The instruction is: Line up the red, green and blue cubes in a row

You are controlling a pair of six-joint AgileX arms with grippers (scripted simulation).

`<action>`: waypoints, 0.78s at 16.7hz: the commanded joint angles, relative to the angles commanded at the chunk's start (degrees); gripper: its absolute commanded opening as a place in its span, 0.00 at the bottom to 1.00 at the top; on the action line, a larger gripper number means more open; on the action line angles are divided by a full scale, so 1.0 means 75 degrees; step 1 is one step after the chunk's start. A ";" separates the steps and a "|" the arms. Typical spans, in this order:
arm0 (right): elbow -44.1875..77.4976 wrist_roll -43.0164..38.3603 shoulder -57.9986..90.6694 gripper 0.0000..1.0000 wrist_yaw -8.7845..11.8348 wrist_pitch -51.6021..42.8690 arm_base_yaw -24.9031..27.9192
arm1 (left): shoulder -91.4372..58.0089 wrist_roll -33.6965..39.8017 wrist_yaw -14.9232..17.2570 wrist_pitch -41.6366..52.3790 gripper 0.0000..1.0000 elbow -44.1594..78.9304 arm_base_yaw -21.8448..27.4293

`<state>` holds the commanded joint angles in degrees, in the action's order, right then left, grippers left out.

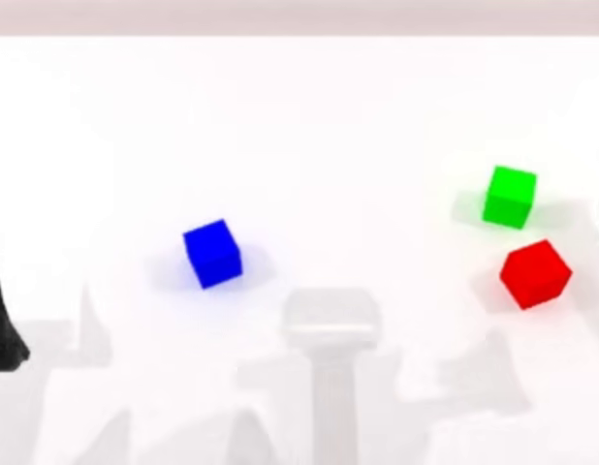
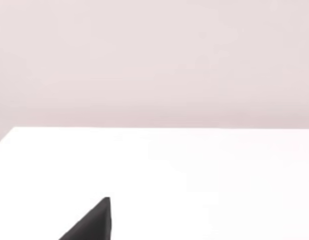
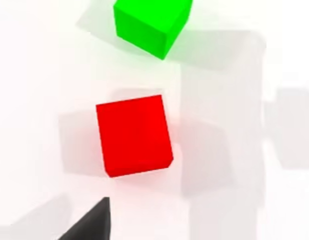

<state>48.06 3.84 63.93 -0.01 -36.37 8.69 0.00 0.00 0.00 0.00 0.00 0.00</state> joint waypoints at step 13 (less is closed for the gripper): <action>0.4930 0.0375 0.6322 1.00 -0.0007 -0.3613 0.0866 | 0.0000 0.0000 0.0000 0.0000 1.00 0.0000 0.0000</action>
<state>85.03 6.65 111.35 -0.06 -63.47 15.19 0.00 0.00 0.00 0.00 0.00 0.00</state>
